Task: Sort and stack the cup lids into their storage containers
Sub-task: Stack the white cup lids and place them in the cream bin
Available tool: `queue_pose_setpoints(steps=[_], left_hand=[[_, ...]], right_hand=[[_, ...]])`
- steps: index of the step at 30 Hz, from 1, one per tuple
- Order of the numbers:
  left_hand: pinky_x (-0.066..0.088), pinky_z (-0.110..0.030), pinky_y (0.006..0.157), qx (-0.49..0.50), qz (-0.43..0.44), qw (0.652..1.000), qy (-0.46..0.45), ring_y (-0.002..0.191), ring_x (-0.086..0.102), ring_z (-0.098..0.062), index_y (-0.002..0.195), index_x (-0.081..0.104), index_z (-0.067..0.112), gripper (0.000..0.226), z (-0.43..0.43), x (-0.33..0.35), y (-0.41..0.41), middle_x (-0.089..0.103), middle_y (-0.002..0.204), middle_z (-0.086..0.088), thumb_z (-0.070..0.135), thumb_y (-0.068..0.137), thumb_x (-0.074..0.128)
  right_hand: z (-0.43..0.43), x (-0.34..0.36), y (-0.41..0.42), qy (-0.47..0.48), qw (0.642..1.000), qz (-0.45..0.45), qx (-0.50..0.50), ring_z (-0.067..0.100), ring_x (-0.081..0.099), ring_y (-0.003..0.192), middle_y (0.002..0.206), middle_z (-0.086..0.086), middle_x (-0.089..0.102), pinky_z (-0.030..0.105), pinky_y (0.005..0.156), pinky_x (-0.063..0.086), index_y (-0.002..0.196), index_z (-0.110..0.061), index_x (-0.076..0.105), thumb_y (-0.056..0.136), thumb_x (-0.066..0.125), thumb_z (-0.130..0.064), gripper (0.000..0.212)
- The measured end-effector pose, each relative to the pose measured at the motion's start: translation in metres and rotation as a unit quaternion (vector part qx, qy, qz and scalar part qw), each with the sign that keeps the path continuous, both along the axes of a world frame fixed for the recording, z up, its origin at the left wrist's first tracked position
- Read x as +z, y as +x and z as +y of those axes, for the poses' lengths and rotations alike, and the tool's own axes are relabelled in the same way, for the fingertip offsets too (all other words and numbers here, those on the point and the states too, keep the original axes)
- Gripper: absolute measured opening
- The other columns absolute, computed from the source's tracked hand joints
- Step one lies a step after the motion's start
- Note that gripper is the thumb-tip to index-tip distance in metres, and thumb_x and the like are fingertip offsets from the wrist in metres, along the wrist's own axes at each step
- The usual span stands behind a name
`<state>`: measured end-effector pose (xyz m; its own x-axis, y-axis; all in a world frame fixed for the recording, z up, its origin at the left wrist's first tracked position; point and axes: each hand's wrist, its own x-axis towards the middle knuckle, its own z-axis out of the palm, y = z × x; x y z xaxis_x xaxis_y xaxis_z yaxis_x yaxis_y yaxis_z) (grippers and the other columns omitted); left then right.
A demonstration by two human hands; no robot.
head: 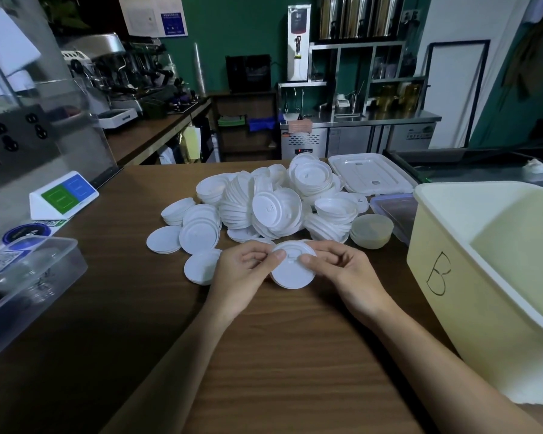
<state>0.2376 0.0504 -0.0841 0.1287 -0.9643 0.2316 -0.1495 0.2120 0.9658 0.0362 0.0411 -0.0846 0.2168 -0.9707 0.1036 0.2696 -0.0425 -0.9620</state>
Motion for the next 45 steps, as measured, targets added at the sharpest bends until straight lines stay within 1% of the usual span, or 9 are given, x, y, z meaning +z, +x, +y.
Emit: queue_pose_setpoints(steps=[5, 9, 13, 21, 26, 30, 36, 41, 45], left_hand=[[0.047, -0.012, 0.09, 0.052, -0.284, 0.951, -0.114, 0.106, 0.065, 0.003, 0.117, 0.077, 0.026, 0.035, -0.001, -0.007, 0.017, 0.073, 0.111, 0.019, 0.036, 0.085, 0.086], [0.055, -0.027, 0.088, 0.008, -0.417, 0.9, -0.127, 0.098, 0.067, -0.005, 0.119, 0.078, 0.021, 0.028, -0.004, -0.016, 0.027, 0.077, 0.104, 0.01, 0.012, 0.092, 0.078], [0.047, -0.005, 0.077, 0.032, -0.382, 0.914, -0.133, 0.082, 0.065, 0.001, 0.11, 0.081, 0.018, 0.029, -0.006, -0.016, 0.026, 0.077, 0.093, 0.01, 0.002, 0.085, 0.082], [0.047, -0.01, 0.069, 0.042, -0.231, 0.968, -0.086, 0.075, 0.061, -0.001, 0.092, 0.08, 0.023, 0.028, 0.001, -0.004, 0.018, 0.069, 0.075, 0.014, 0.008, 0.072, 0.093], [0.057, -0.016, 0.078, 0.038, -0.027, 0.998, -0.053, 0.089, 0.074, -0.006, 0.108, 0.077, 0.017, 0.021, 0.005, 0.011, 0.018, 0.079, 0.094, 0.008, 0.011, 0.089, 0.081], [0.064, -0.031, 0.081, -0.045, 0.048, 0.998, -0.004, 0.106, 0.075, -0.021, 0.125, 0.074, 0.011, 0.031, 0.007, 0.005, 0.012, 0.075, 0.119, -0.004, 0.008, 0.094, 0.075], [0.065, -0.036, 0.078, -0.064, 0.02, 0.998, 0.004, 0.099, 0.076, -0.023, 0.124, 0.075, 0.026, 0.037, 0.005, -0.002, 0.003, 0.074, 0.115, -0.002, 0.009, 0.091, 0.079], [0.065, -0.039, 0.077, -0.044, -0.047, 0.998, -0.019, 0.087, 0.076, -0.019, 0.128, 0.074, 0.026, 0.042, 0.007, -0.005, -0.003, 0.069, 0.113, 0.006, 0.017, 0.088, 0.083], [0.062, -0.03, 0.083, -0.018, -0.041, 0.998, -0.034, 0.095, 0.075, -0.013, 0.117, 0.079, 0.029, 0.031, 0.005, -0.001, -0.001, 0.078, 0.106, 0.012, 0.022, 0.087, 0.084]], right_hand=[[-0.01, -0.006, -0.002, -0.027, 0.997, 0.022, -0.076, 0.014, 0.068, 0.085, 0.079, 0.007, 0.067, 0.025, 0.086, 0.054, 0.124, -0.016, 0.073, 0.093, 0.077, -0.004, 0.033], [-0.013, -0.011, -0.005, -0.06, 0.992, 0.059, -0.098, 0.01, 0.061, 0.081, 0.079, 0.0, 0.063, 0.023, 0.08, 0.048, 0.116, -0.021, 0.073, 0.096, 0.074, -0.006, 0.025], [-0.012, -0.011, -0.004, -0.066, 0.989, 0.094, -0.098, 0.013, 0.071, 0.101, 0.109, -0.001, 0.079, 0.028, 0.092, 0.053, 0.107, -0.018, 0.075, 0.094, 0.076, -0.005, 0.018], [-0.013, -0.013, -0.007, -0.077, 0.987, 0.089, -0.114, 0.019, 0.073, 0.101, 0.108, 0.008, 0.078, 0.031, 0.09, 0.056, 0.109, -0.014, 0.073, 0.091, 0.074, 0.007, 0.027], [-0.014, -0.013, -0.007, -0.091, 0.985, 0.085, -0.118, 0.016, 0.073, 0.101, 0.107, 0.008, 0.078, 0.032, 0.091, 0.056, 0.113, -0.012, 0.072, 0.093, 0.074, 0.003, 0.026], [-0.013, -0.013, -0.005, -0.095, 0.987, 0.089, -0.093, 0.019, 0.07, 0.117, 0.119, 0.005, 0.077, 0.037, 0.104, 0.054, 0.116, -0.013, 0.072, 0.098, 0.069, 0.001, 0.023], [-0.008, -0.004, 0.001, -0.007, 0.999, -0.02, -0.027, 0.025, 0.07, 0.109, 0.117, 0.01, 0.077, 0.049, 0.102, 0.049, 0.105, -0.022, 0.079, 0.091, 0.066, -0.026, 0.02], [-0.005, -0.006, 0.0, -0.055, 0.997, 0.04, -0.028, 0.021, 0.069, 0.118, 0.119, 0.012, 0.076, 0.043, 0.11, 0.051, 0.121, -0.015, 0.071, 0.095, 0.077, -0.014, 0.027], [-0.004, -0.004, 0.001, -0.058, 0.998, 0.017, -0.002, 0.021, 0.071, 0.112, 0.118, 0.017, 0.075, 0.033, 0.099, 0.055, 0.127, -0.018, 0.069, 0.087, 0.077, -0.021, 0.041]])
